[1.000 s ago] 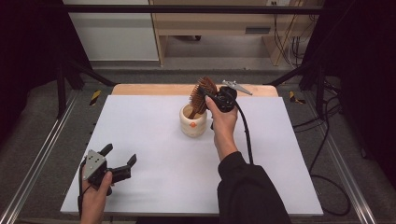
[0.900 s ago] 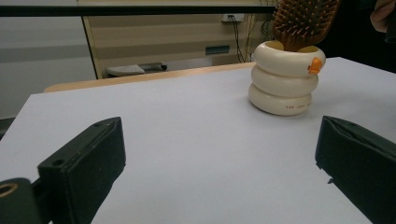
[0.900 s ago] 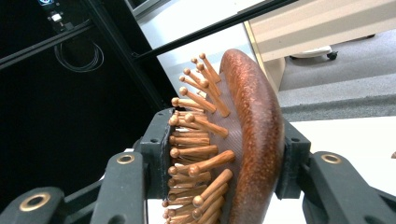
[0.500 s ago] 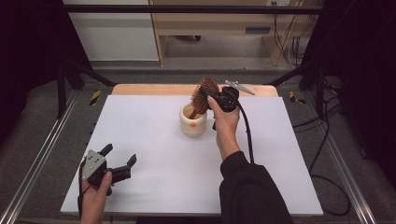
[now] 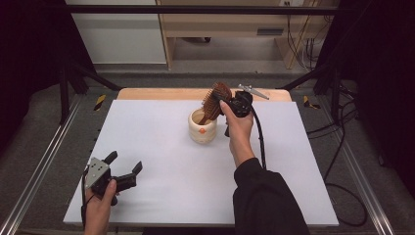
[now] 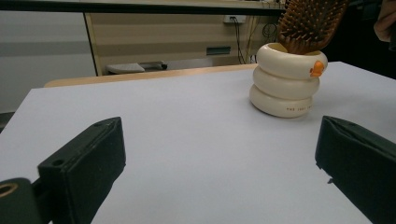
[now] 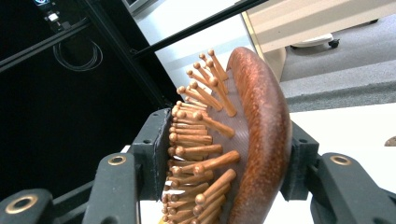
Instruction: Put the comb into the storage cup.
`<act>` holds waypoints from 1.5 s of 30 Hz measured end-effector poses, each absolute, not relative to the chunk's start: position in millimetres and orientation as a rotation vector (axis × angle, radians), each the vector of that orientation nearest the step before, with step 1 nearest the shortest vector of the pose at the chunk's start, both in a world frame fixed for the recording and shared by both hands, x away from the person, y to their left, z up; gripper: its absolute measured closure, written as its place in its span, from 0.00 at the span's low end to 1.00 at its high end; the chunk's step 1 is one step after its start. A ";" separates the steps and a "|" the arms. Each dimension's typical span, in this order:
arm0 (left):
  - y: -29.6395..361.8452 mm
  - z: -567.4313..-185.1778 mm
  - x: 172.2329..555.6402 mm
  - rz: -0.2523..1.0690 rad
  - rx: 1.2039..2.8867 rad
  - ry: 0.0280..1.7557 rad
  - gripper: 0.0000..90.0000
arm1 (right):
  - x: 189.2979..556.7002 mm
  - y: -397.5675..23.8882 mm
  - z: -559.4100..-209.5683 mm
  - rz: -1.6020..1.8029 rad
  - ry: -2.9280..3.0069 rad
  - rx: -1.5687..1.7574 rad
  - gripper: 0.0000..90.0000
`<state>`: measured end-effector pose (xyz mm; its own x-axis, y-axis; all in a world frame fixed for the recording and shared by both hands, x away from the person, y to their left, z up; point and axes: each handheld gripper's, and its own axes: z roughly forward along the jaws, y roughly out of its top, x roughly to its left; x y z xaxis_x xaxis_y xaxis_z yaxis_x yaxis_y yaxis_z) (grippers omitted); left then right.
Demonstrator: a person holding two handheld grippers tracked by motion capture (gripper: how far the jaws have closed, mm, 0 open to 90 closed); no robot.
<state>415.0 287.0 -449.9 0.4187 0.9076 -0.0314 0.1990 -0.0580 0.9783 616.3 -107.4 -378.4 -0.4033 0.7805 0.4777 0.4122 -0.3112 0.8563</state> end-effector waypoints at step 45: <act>290.3 -449.2 413.3 0.796 1.533 1.022 0.02 | 610.1 -112.2 -372.5 1.703 1.653 1.515 0.17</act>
<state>413.3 290.3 -449.2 0.4077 0.9126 -0.0308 0.1940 -0.0536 0.9795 610.1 -112.2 -372.5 -0.3834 0.8087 0.4460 0.4215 -0.2765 0.8637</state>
